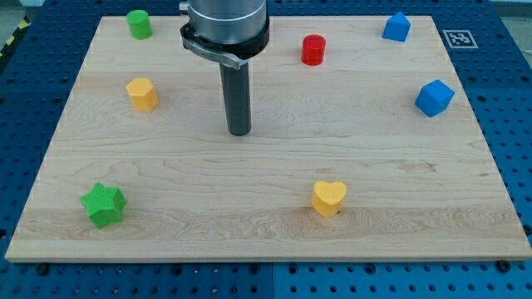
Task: Move the red circle towards the bottom right corner of the board
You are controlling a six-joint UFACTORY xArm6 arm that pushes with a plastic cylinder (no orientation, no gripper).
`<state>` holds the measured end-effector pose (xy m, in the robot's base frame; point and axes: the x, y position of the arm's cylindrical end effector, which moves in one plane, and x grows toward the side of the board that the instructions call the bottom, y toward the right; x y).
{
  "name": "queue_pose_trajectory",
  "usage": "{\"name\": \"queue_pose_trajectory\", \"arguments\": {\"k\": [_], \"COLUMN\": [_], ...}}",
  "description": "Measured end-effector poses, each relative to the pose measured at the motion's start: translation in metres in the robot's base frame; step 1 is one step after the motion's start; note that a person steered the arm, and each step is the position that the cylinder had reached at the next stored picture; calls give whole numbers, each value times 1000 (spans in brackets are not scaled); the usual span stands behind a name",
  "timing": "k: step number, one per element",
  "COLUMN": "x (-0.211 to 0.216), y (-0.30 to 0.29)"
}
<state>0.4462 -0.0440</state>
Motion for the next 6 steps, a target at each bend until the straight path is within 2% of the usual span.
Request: {"name": "queue_pose_trajectory", "arguments": {"k": [3, 5, 6], "x": [-79, -153, -157], "y": [-46, 5, 56]}}
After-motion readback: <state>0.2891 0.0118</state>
